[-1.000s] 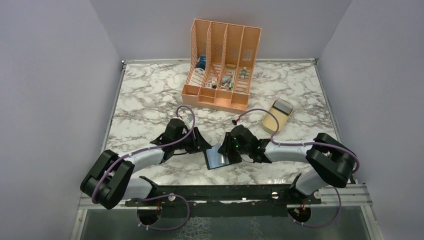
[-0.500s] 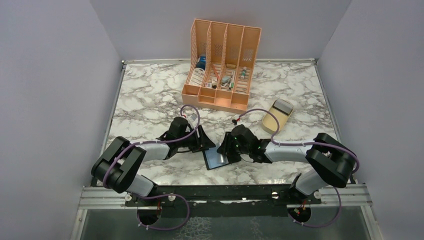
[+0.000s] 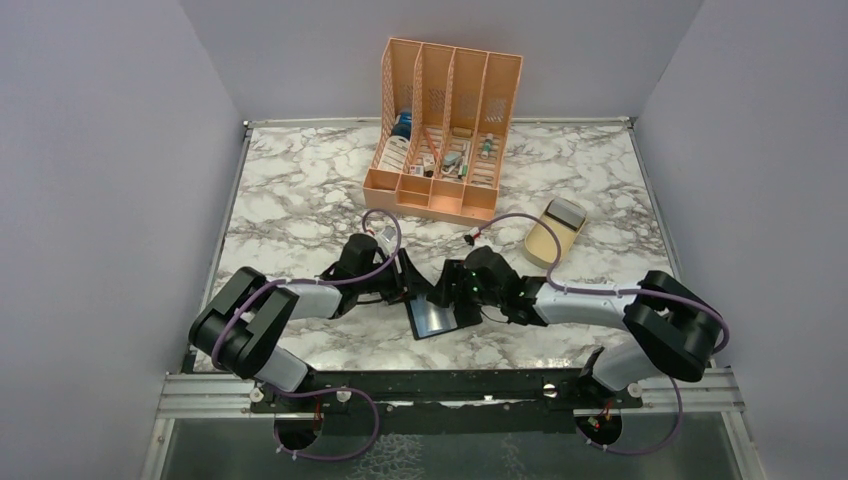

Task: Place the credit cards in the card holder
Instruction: Open the card holder at the center of the board.

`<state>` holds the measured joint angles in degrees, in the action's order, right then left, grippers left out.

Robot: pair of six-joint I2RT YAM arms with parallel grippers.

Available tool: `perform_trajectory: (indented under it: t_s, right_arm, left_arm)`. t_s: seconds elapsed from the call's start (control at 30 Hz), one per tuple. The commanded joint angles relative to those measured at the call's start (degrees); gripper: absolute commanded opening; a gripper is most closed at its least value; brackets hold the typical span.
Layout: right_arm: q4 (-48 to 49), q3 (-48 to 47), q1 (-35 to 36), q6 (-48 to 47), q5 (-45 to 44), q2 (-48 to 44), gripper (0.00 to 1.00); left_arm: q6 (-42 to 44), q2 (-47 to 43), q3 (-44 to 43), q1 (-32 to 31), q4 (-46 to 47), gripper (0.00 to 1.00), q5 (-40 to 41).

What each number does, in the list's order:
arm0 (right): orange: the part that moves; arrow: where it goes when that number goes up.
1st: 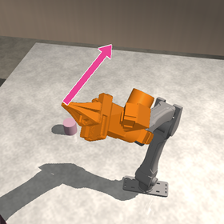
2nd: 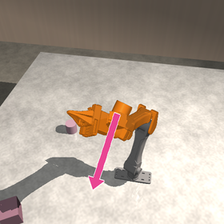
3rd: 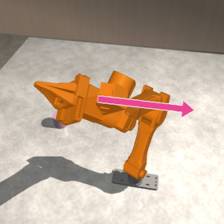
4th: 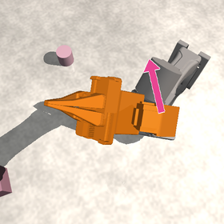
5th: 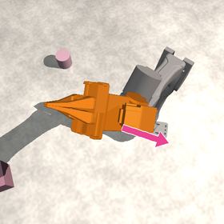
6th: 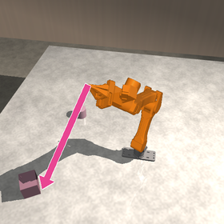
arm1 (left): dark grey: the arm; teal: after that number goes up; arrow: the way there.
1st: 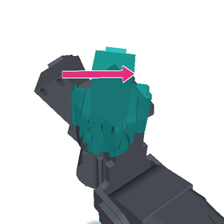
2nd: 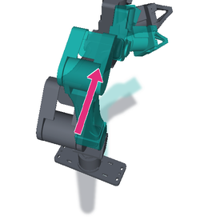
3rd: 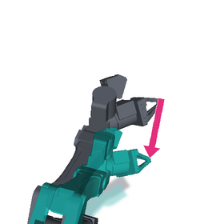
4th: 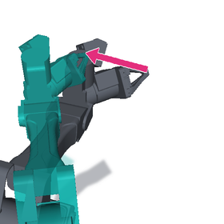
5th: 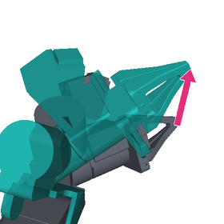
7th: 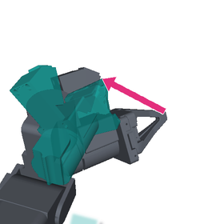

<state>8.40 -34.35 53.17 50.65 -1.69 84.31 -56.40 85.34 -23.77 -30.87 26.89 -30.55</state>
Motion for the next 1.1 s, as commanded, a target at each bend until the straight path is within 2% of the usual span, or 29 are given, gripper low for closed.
perform_trajectory:
  t_s: [0.0, 0.2, 0.37, 0.67, 0.87, 1.07]
  right_arm:
    - [-1.54, -1.05, -0.15, -1.86, -1.91, -2.15, 0.60]
    - [-4.68, -1.44, -0.17, -5.08, -3.13, -5.04, 0.61]
    - [-9.75, -1.04, -0.17, -8.09, -5.04, -11.62, 0.61]
    - [-14.04, 0.57, -0.16, -9.11, -5.94, -21.62, 0.60]
    - [-15.24, 0.80, -0.17, -8.91, -5.18, -22.78, 0.58]
    - [-13.52, 0.22, -0.12, -10.50, -2.39, -21.50, 0.50]
  left_arm:
    - [-2.91, 0.42, -0.75, -0.48, 4.25, 0.55, -2.59]
    - [-5.64, -1.08, -1.69, -1.56, 5.23, 0.55, -3.56]
    - [-7.06, -0.80, -3.41, -3.50, 5.97, 0.55, -3.22]
    - [-6.66, 5.27, -8.95, -7.97, 6.19, 0.55, -1.59]
    - [-5.49, 9.60, -11.45, -9.19, 6.23, 0.55, -0.69]
    - [-4.82, 11.49, -12.25, -9.29, 6.22, 0.55, 0.53]
